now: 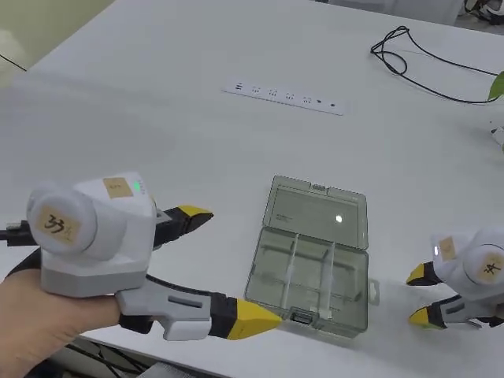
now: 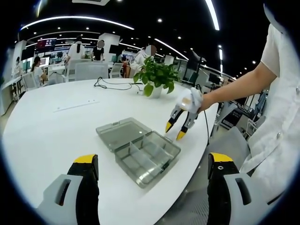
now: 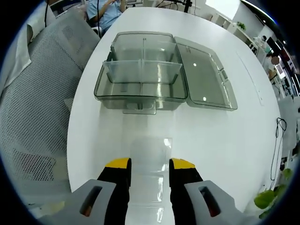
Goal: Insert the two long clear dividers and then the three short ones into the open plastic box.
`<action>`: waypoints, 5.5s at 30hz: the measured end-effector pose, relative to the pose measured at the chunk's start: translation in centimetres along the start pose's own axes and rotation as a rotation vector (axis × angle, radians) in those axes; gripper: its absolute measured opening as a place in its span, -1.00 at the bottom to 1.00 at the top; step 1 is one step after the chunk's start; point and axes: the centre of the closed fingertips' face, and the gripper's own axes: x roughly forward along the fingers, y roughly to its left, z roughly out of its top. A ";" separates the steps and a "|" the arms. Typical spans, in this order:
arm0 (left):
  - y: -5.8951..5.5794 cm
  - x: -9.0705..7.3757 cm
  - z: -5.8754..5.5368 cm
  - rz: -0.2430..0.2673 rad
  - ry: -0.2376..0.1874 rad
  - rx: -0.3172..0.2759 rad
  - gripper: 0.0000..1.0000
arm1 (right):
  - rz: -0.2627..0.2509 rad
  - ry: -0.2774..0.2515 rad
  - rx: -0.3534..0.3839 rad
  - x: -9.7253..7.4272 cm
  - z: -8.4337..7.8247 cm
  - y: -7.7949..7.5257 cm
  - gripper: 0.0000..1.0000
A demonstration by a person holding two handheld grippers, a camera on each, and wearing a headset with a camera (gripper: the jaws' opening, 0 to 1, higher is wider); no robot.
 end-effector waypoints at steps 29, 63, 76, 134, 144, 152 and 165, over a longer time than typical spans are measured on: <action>-1.4 2.2 2.3 -0.052 0.005 -0.194 0.71 | -0.181 -0.147 -0.086 -9.3 8.3 1.7 -0.35; -7.9 6.1 5.1 -0.296 -0.029 -0.518 -0.39 | -0.258 -0.195 -0.193 -13.5 15.3 4.7 -0.35; -8.7 6.7 5.1 -0.333 -0.021 -0.551 -0.76 | -0.258 -0.201 -0.199 -13.8 16.1 5.3 -0.35; -12.0 4.1 5.3 -0.505 -0.122 0.131 -1.00 | 0.365 -0.415 -0.001 -17.5 18.2 7.9 -0.78; -12.0 3.9 5.8 -0.507 -0.154 0.126 -1.00 | 0.387 -0.402 -0.006 -17.1 18.4 8.2 -0.89; -12.0 3.8 5.7 -0.503 -0.159 0.136 -1.00 | 0.390 -0.399 -0.015 -16.8 18.5 8.4 -0.94; -11.8 3.5 5.6 -0.483 -0.168 0.131 -1.00 | 0.374 -0.388 -0.025 -16.4 18.8 8.6 -0.95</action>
